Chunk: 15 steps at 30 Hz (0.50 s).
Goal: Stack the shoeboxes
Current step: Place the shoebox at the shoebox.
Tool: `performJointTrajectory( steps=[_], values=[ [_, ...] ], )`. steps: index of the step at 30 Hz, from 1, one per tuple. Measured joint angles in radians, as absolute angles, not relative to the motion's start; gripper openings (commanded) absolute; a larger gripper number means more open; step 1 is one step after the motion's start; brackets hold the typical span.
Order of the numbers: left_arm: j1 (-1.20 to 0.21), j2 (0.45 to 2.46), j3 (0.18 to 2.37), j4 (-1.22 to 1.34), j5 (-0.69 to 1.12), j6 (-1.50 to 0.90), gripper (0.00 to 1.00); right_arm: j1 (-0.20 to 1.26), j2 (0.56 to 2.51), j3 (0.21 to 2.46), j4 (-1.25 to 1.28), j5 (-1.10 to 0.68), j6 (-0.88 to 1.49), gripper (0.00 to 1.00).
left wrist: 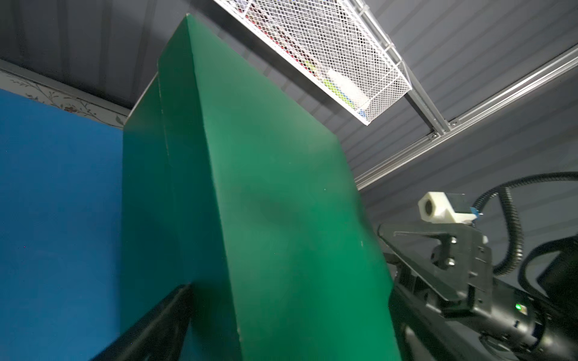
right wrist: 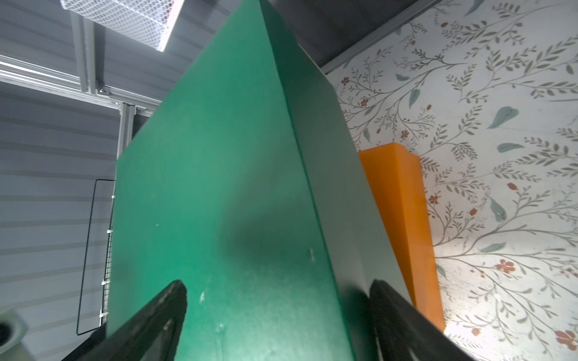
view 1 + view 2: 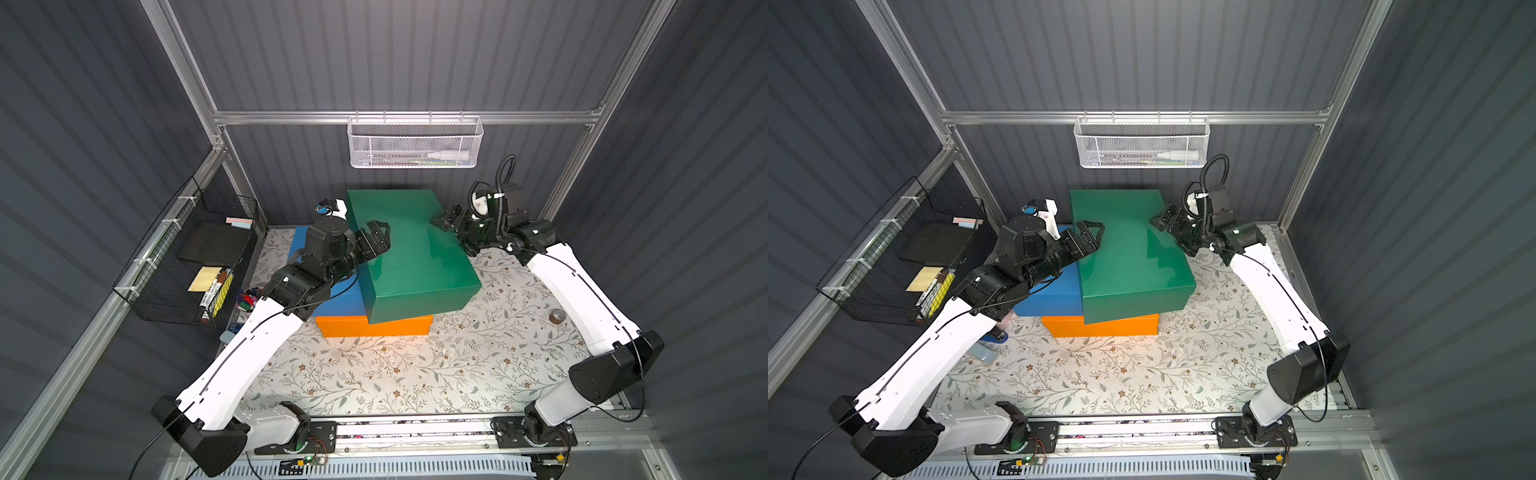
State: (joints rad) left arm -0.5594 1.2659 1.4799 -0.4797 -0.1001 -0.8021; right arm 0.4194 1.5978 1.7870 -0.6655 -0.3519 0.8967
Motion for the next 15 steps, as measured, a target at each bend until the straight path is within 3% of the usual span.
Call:
performJointTrajectory(
  steps=[15],
  values=[
    [-0.487,1.289,1.493,-0.574,-0.056,-0.793,1.0,0.435,1.576,1.826,-0.607,-0.414,0.928,0.93]
  ],
)
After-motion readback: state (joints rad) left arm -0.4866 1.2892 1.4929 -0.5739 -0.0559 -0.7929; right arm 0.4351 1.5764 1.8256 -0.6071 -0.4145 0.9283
